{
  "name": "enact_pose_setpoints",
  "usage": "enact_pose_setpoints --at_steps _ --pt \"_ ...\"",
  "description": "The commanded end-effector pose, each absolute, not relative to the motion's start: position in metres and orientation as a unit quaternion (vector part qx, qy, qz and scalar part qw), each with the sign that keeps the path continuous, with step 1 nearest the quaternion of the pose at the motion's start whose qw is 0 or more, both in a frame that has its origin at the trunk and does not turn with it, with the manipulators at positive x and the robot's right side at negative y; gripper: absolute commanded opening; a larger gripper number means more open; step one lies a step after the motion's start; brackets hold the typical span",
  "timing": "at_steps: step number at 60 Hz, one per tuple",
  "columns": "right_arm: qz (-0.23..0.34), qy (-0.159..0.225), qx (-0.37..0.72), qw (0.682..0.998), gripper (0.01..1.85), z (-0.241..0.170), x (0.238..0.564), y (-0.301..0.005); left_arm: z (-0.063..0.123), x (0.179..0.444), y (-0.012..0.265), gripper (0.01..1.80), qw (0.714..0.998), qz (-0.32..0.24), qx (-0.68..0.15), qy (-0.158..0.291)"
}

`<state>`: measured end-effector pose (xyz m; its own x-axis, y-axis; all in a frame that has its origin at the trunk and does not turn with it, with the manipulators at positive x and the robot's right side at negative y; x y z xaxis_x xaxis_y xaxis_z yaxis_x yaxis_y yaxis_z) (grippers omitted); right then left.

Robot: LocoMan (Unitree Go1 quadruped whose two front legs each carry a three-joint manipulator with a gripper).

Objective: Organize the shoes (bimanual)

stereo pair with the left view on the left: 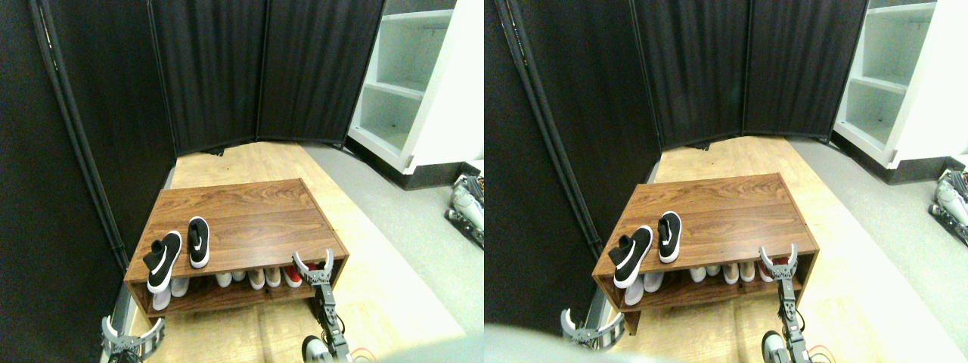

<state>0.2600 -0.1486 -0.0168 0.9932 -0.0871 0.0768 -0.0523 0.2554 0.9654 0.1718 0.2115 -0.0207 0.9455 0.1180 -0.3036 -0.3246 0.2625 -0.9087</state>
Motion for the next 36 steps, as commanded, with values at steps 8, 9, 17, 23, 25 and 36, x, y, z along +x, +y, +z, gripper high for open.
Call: enact_pose_setpoints --at_steps 8,9,17,23,25,36 --pt "-0.001 -0.074 0.608 0.791 0.69 -0.013 0.264 -0.146 -0.026 0.190 0.206 1.80 0.785 0.132 -0.598 0.094" --pt "-0.005 -0.075 0.605 0.792 0.70 -0.013 0.265 -0.146 -0.027 0.192 0.206 1.80 0.782 0.133 -0.602 0.094" --pt "-0.002 -0.072 0.619 0.782 0.70 -0.013 0.265 -0.146 -0.032 0.204 0.202 1.80 0.777 0.135 -0.607 0.096" --pt "-0.001 -0.074 0.614 0.786 0.69 -0.012 0.266 -0.145 -0.037 0.218 0.201 1.80 0.770 0.128 -0.617 0.099" --pt "-0.001 -0.077 0.611 0.788 0.69 -0.012 0.266 -0.145 -0.039 0.221 0.201 1.79 0.770 0.128 -0.617 0.100" --pt "-0.004 -0.082 0.605 0.792 0.67 -0.011 0.265 -0.145 -0.051 0.241 0.201 1.72 0.762 0.127 -0.627 0.102"
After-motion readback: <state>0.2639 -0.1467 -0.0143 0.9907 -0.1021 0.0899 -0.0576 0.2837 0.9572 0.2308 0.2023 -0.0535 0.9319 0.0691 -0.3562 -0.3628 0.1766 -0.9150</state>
